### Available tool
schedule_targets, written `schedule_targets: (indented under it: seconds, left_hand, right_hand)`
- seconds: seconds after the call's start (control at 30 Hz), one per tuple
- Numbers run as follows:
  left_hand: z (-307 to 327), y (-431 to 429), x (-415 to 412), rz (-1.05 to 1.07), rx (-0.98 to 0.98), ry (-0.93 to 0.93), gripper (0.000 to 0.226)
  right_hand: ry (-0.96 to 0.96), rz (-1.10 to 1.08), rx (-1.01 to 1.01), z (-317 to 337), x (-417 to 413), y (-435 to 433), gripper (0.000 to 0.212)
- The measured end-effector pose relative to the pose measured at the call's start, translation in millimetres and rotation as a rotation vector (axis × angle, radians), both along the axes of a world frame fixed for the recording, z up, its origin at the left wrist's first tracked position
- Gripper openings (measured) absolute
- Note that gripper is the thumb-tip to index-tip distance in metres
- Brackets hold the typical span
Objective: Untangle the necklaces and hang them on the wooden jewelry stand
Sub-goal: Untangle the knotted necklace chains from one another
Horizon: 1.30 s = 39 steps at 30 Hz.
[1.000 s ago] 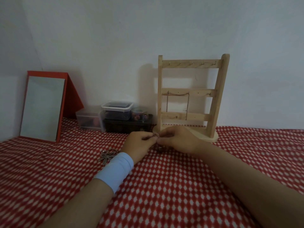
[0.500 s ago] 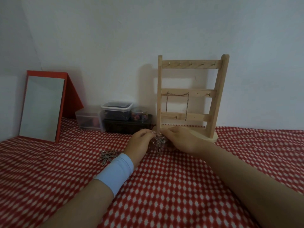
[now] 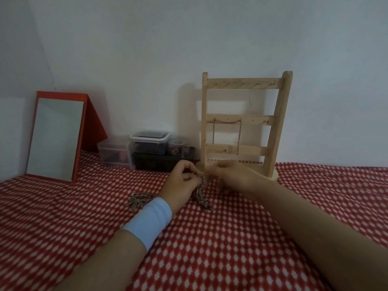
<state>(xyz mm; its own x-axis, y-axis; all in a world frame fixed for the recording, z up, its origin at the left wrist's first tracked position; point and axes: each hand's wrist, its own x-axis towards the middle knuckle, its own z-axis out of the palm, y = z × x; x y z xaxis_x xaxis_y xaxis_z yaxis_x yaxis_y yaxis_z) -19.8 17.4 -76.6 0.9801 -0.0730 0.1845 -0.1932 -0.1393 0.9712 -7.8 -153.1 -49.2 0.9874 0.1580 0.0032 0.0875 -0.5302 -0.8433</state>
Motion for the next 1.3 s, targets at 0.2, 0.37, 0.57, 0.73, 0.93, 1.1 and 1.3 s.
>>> schedule_targets:
  seconds: [0.2,0.37,0.57,0.73,0.93,1.1,1.3]
  left_hand:
    - [-2,4,3,0.031,-0.031,-0.017,0.016]
    - [-5,4,5,0.072,-0.034,-0.053,0.017]
    - [0,3,2,0.124,-0.241,-0.029,0.021]
    - [1,5,2,0.047,-0.352,0.007,0.032]
    - [-1,18,12,0.135,-0.201,-0.02,0.037]
    - [7,19,10,0.121,0.357,-0.196,0.03]
    - [11,5,5,-0.002,0.549,-0.188,0.025]
  right_hand:
    - [-0.169,0.072,-0.248,1,2,-3,0.035]
    - [-0.144,0.148,-0.189,-2,1,1,0.011]
    - [0.008,0.162,-0.009,2,-3,-3,0.026]
    - [0.026,0.182,-0.019,1,-3,1,0.024]
    - [0.131,0.106,0.034,5,2,-11,0.024]
    - [0.2,0.15,0.048,8,1,-12,0.034]
    - [0.202,0.196,0.102,7,1,-7,0.047]
